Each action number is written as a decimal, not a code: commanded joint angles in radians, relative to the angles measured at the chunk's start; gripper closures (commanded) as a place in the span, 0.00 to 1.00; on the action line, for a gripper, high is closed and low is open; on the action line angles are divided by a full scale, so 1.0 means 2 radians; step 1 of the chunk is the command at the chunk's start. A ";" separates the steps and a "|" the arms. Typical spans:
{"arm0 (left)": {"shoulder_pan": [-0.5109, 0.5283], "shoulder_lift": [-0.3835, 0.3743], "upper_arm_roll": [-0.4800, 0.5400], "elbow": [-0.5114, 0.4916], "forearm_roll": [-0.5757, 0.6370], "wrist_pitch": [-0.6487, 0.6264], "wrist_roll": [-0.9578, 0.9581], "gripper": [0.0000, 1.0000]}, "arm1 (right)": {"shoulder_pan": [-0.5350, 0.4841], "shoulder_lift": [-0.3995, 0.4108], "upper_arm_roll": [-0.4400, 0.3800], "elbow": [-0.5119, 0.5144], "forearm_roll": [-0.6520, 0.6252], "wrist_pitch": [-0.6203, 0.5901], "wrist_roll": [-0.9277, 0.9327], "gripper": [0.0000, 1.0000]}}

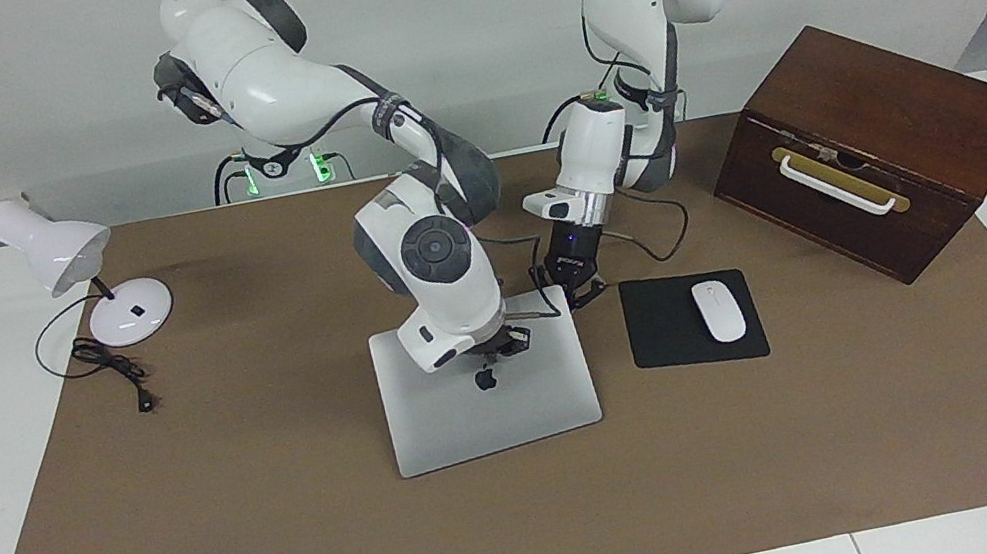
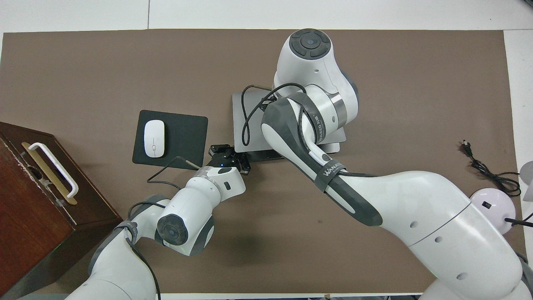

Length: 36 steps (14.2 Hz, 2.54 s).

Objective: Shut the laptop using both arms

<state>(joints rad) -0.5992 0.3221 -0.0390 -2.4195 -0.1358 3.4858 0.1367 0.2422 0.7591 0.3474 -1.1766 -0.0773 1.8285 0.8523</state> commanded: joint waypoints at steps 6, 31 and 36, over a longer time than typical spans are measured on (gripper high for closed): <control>-0.010 0.033 0.007 -0.004 -0.001 0.004 0.007 1.00 | -0.005 0.005 0.005 -0.021 0.012 0.032 0.016 1.00; -0.004 0.026 0.006 -0.020 0.000 0.003 0.004 1.00 | -0.008 -0.091 -0.059 0.035 -0.013 -0.143 -0.135 1.00; -0.003 0.016 0.006 -0.033 0.000 0.003 0.002 1.00 | -0.028 -0.143 -0.065 0.035 -0.059 -0.171 -0.233 1.00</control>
<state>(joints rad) -0.5994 0.3241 -0.0393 -2.4247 -0.1357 3.5004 0.1498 0.2150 0.5137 0.2116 -1.0916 -0.1680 1.5010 0.4726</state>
